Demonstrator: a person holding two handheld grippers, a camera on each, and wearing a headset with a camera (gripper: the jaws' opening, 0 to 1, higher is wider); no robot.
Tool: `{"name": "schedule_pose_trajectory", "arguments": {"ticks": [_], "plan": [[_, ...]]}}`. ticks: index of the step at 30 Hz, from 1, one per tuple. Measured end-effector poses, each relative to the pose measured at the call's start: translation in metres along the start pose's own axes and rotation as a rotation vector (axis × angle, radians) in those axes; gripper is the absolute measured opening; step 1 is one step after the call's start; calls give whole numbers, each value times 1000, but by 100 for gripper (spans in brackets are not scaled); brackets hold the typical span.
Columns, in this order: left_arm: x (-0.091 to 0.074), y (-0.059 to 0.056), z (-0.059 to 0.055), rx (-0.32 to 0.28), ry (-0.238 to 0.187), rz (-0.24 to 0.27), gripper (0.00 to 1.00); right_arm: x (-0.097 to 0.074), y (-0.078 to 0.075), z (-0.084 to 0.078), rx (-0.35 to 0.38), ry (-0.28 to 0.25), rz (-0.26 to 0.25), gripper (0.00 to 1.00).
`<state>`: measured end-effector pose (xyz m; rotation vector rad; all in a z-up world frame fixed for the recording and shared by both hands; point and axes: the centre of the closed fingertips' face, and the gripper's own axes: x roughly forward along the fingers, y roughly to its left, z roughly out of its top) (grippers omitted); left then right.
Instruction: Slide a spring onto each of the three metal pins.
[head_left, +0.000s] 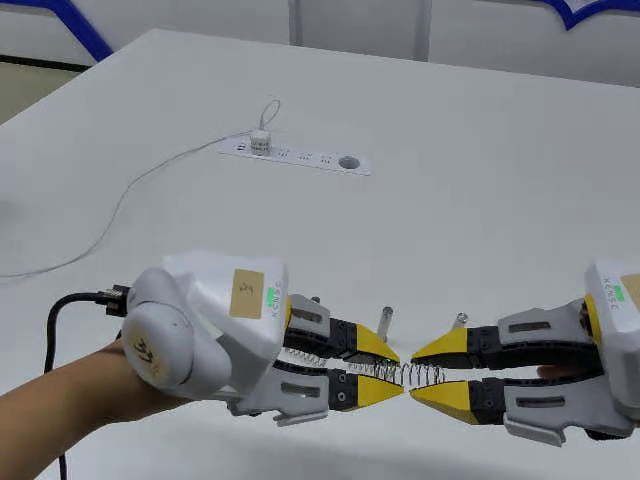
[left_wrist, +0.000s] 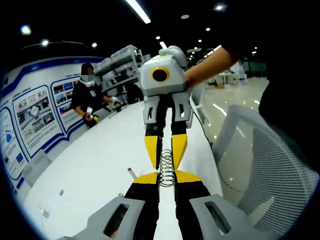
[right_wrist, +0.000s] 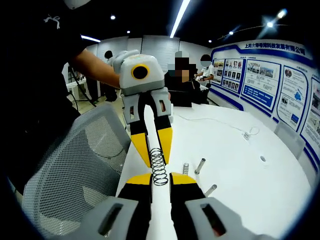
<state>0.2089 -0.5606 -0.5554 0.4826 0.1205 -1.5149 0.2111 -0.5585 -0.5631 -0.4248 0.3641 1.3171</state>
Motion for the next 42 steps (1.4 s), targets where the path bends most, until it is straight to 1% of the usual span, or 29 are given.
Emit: {"name": "schedule_pose_trajectory", "arguments": {"ticks": [4, 6, 7, 9, 10, 11, 12, 15, 17, 19, 20, 21, 25, 26, 28, 30, 31, 35, 36, 40, 42], "plan": [[0, -1, -4, 3, 10, -11, 10, 2, 3, 1, -4, 0, 12, 12], [1, -3, -5, 10, 16, -19, 10, 1, 5, 2, 21, -9, 27, 11], [1, -3, -5, 12, 17, -19, 10, 0, 5, 4, 28, -18, 30, 11], [1, -2, -2, 6, 11, -12, 10, -4, 4, 10, 40, -52, 24, 11], [1, -1, 0, 1, 6, -6, 10, -6, 3, 13, 57, -71, 21, 11], [1, 0, 4, -16, -9, -3, 10, -9, 4, 20, 91, -105, 25, 11], [1, 1, 6, -20, -15, 0, 10, -11, 3, 22, 100, -121, 25, 11], [3, 2, 9, -18, -23, 9, 10, -14, 1, 24, 110, -130, 18, 11], [5, 2, 9, -12, -20, 10, 10, -14, 3, 26, 91, -133, 11, 11], [8, 0, 8, 7, -5, 4, 10, -14, 4, 30, 92, -145, 14, 11], [8, -1, 7, 19, 5, 2, 10, -14, 5, 34, 95, -161, 14, 11], [10, -2, 8, 21, 6, -2, 10, -14, 6, 39, 103, -181, 19, 11], [10, 1, 9, 5, 0, 17, 10, -13, 3, 46, 115, -192, 8, 11], [9, 1, 11, -5, -7, 20, 10, -13, 3, 49, 134, -208, 7, 11], [9, 2, 11, -5, -7, 28, 10, -13, 1, 51, 152, -210, -2, 11], [8, 3, 11, -10, -4, 34, 10, -11, 1, 53, 154, -204, -10, 11], [8, 3, 11, -11, -3, 35, 10, -9, 1, 53, 174, -198, -14, 11], [6, 3, 9, -49, -2, 46, 10, -6, 0, 55, 185, -190, -25, 10], [5, 4, 9, -41, -2, 53, 11, -5, -1, 56, 191, -191, -28, 10], [4, 3, 7, -49, -2, 57, 12, -3, -3, 57, 212, -187, -26, 10], [4, 4, 6, -52, -6, 66, 12, -2, -4, 57, 220, -178, -31, 10]]}}
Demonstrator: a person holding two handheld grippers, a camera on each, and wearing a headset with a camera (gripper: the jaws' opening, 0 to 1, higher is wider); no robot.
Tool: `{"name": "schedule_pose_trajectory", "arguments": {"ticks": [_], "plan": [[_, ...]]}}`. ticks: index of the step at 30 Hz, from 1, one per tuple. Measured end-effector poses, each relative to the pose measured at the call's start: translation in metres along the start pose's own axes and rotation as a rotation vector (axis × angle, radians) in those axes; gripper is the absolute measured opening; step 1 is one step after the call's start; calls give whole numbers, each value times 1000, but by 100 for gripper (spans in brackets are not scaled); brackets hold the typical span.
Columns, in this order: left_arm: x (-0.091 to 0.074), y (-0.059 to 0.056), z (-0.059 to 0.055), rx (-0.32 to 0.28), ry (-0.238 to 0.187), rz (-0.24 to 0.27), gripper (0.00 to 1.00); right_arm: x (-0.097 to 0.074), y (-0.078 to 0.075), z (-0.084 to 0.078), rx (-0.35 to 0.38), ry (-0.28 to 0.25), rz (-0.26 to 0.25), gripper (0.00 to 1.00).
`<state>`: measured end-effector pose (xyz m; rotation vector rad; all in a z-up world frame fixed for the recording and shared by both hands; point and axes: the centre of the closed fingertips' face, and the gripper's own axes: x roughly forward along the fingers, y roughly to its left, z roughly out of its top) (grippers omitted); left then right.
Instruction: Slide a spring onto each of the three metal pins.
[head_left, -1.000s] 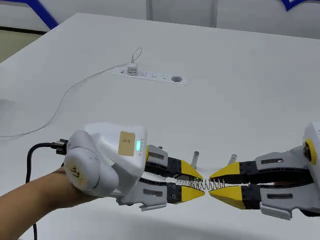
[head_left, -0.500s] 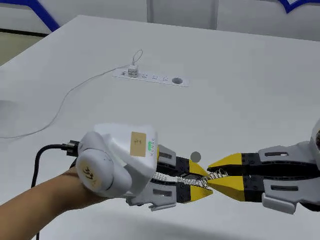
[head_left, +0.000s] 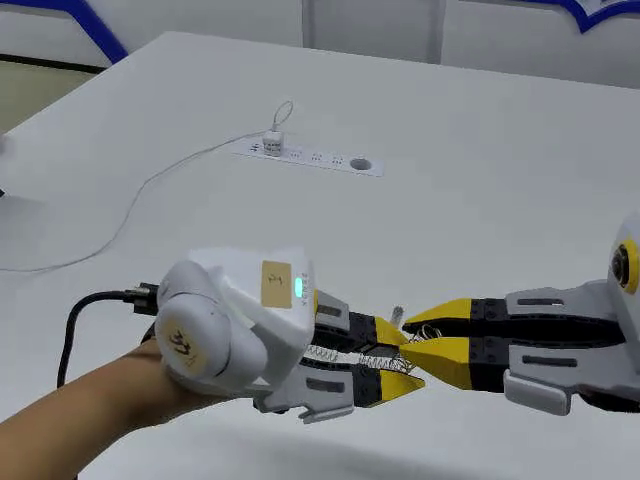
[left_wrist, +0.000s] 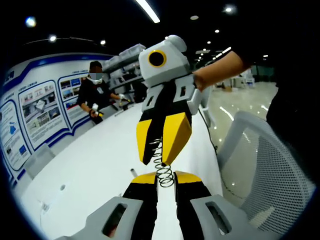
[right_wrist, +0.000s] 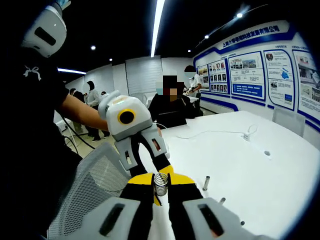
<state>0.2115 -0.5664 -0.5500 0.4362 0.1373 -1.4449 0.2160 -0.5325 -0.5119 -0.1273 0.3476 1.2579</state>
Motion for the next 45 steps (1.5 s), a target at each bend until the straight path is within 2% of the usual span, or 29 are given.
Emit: {"name": "schedule_pose_trajectory", "arguments": {"ticks": [4, 8, 13, 14, 16, 22, 26, 28, 30, 35, 39, 42, 45], "plan": [[0, 4, -4, -8, 5, 26, 14, -1, -2, 11, 11, -31, -3, 10], [-3, 8, -7, -35, -6, 59, 26, -1, -10, 8, -24, 9, -39, 10], [-9, 15, -17, -66, 23, 99, 40, -6, -20, 8, 6, 16, -67, 10], [-12, 16, -20, -95, 32, 104, 42, -7, -23, 9, 0, 17, -86, 10], [-15, 20, -24, -112, 34, 128, 46, -9, -27, 7, -1, 29, -100, 10], [-28, 34, -30, -152, 18, 218, 66, -18, -45, 2, 22, 50, -157, 10], [-35, 38, -37, -208, 32, 235, 75, -23, -57, -2, 36, 62, -192, 10], [-39, 42, -41, -226, 33, 261, 80, -26, -61, -1, 43, 57, -207, 10], [-43, 46, -44, -246, 30, 286, 85, -29, -68, -3, 46, 61, -231, 10], [-55, 57, -46, -273, -4, 340, 90, -41, -86, -5, 78, 55, -293, 11], [-62, 63, -52, -296, -15, 383, 95, -52, -104, -8, 110, 48, -367, 11], [-64, 62, -61, -326, -3, 393, 97, -58, -115, -14, 132, 61, -413, 11], [-66, 60, -64, -328, -10, 405, 100, -63, -125, -23, 140, 87, -459, 11]]}}
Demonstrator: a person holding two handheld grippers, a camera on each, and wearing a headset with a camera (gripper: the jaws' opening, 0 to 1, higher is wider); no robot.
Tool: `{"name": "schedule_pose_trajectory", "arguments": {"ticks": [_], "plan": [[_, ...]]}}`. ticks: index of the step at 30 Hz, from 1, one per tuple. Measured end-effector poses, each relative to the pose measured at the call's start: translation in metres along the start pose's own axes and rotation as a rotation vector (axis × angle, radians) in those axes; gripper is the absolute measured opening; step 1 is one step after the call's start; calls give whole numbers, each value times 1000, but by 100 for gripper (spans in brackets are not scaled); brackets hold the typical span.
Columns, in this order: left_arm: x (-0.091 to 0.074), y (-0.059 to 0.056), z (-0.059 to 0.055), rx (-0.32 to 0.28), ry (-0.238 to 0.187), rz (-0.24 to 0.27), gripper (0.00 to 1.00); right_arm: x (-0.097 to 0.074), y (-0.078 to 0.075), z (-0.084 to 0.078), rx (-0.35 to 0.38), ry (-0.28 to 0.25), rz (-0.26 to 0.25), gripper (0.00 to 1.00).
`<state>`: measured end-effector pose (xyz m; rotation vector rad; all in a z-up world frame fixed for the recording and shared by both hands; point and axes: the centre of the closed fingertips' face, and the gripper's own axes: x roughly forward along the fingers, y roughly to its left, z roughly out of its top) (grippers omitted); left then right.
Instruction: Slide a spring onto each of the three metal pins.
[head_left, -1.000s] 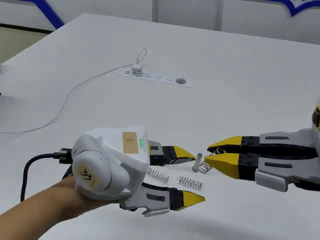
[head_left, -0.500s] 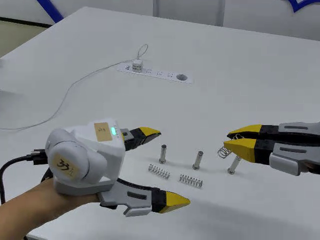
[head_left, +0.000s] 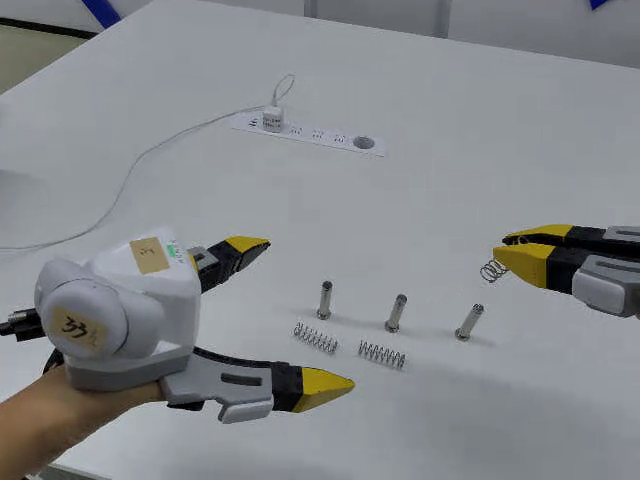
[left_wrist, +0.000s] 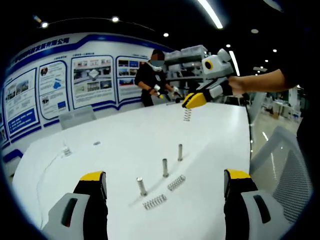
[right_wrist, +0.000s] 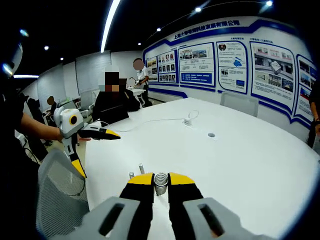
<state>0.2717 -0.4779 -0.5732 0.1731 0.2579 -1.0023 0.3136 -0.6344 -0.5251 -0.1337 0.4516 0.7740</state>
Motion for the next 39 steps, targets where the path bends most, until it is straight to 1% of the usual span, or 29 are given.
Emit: {"name": "schedule_pose_trajectory", "arguments": {"ticks": [1, 2, 3, 4, 6, 8, 11, 12, 16, 18, 21, 22, 24, 29, 33, 34, 37, 39], "plan": [[-1, 0, 0, -2, -7, 3, 100, 1, -2, -3, 6, 9, -6, 11], [-3, -2, 1, -8, -24, 3, 100, 2, -6, -7, 7, 21, -19, 11], [-4, -3, 3, -16, -44, 0, 100, 3, -8, -9, 3, 25, -31, 11], [-7, -5, 5, -34, -74, -2, 99, 4, -11, -13, 5, 31, -33, 11], [-9, -7, 3, -46, -84, 5, 100, 6, -13, -17, 17, 31, -33, 11], [-12, -7, -3, -59, -79, 12, 100, 8, -17, -20, 42, 35, -44, 11], [-15, -6, -13, -65, -47, 20, 100, 12, -22, -26, 44, 49, -55, 11], [-17, -6, -14, -70, -43, 18, 100, 13, -24, -28, 45, 57, -62, 11], [-19, -3, -15, -80, -44, 33, 100, 18, -29, -36, 52, 79, -76, 11], [-20, -1, -13, -86, -51, 42, 100, 20, -29, -41, 52, 90, -79, 11], [-20, 1, -11, -103, -64, 38, 100, 24, -31, -49, 48, 110, -81, 11], [-20, 0, -12, -103, -62, 37, 100, 25, -32, -51, 48, 111, -82, 11], [-20, 0, -13, -97, -53, 39, 100, 28, -35, -55, 57, 122, -82, 11], [-20, -1, -17, -104, -46, 39, 100, 34, -36, -60, 64, 129, -80, 11], [-21, 0, -21, -118, -42, 44, 100, 39, -36, -65, 59, 151, -76, 11], [-21, 0, -22, -122, -40, 44, 100, 41, -36, -68, 64, 163, -72, 11], [-22, 0, -25, -128, -35, 46, 100, 44, -37, -74, 36, 190, -74, 11], [-22, 0, -26, -136, -34, 48, 100, 46, -37, -77, 36, 197, -73, 11]]}}
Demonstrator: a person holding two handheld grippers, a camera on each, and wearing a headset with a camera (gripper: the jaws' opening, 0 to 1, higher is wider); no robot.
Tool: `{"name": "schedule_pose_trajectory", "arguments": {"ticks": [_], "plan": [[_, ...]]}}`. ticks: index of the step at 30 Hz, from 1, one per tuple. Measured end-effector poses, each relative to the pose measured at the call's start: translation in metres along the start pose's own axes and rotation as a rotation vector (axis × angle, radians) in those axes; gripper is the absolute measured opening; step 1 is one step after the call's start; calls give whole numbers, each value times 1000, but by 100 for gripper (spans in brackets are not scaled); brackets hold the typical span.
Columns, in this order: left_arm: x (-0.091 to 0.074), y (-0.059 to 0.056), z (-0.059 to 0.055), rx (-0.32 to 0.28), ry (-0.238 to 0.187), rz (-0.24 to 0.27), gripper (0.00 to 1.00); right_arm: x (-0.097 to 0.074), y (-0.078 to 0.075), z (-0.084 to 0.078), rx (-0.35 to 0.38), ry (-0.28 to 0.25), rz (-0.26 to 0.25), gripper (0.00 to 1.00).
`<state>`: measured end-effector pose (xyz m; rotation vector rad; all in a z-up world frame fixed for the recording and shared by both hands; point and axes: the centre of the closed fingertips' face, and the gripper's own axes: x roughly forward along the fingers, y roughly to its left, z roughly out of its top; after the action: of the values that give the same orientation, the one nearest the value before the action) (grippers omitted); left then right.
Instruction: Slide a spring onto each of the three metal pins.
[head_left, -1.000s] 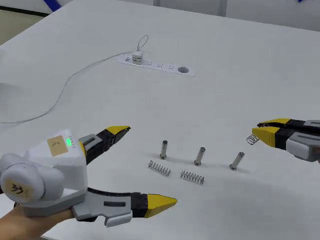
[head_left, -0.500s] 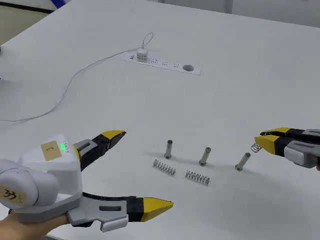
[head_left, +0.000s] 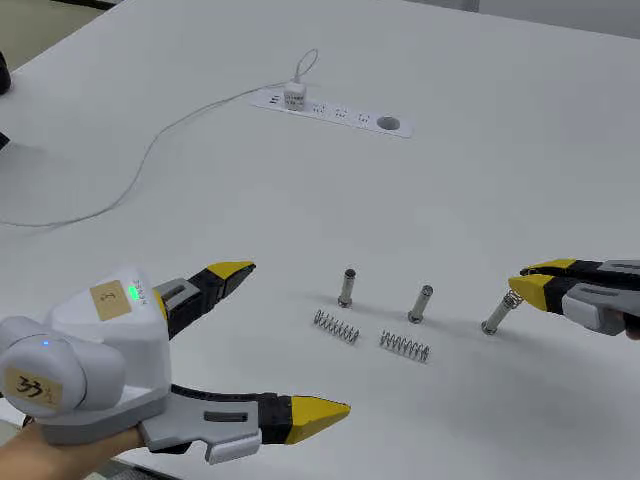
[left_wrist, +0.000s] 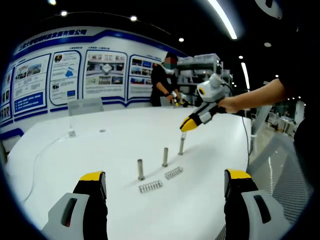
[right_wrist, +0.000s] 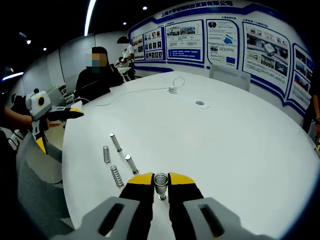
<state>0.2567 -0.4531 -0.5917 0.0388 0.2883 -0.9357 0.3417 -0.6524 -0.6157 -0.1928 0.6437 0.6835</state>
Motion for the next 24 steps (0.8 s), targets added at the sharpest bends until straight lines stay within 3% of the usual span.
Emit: {"name": "schedule_pose_trajectory", "arguments": {"ticks": [24], "plan": [[2, -1, -11, -34, 23, 4, 96, 31, 10, -42, -66, 86, 5, 11]]}}
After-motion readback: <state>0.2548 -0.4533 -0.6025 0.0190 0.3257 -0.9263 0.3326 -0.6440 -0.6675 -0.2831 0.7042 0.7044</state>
